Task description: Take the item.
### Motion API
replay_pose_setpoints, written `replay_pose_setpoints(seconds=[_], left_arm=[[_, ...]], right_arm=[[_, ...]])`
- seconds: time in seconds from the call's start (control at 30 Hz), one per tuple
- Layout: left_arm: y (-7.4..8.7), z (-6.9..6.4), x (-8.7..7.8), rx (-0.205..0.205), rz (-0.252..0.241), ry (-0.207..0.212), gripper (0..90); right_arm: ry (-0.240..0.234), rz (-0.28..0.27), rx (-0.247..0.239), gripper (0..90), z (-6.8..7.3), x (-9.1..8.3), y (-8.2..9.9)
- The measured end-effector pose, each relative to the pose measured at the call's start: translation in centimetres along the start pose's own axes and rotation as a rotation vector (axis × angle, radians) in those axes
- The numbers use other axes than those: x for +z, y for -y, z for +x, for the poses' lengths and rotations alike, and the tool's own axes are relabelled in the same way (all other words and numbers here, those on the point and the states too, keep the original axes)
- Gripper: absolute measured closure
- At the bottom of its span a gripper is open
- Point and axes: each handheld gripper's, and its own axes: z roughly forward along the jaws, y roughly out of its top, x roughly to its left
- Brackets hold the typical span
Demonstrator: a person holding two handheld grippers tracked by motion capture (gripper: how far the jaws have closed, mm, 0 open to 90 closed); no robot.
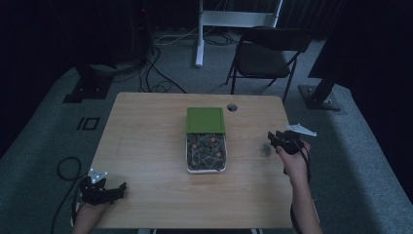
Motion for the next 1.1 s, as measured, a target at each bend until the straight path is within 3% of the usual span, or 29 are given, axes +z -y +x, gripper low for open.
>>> replay_pose_setpoints(seconds=[0.43, 0.97, 1.1], left_arm=[[0.0, 0.0, 0.0, 0.0, 0.0, 0.0, 1.7], [0.0, 0.0, 0.0, 0.0, 0.0, 0.0, 1.7], [0.0, 0.0, 0.0, 0.0, 0.0, 0.0, 1.7]], right_arm=[[-0.018, -0.021, -0.033, 52.7, 0.6, -1.2, 0.1], [-0.033, -0.049, -0.053, 30.9, 0.9, -2.0, 0.6], [-0.038, -0.053, -0.054, 29.9, 1.0, -2.3, 0.7]])
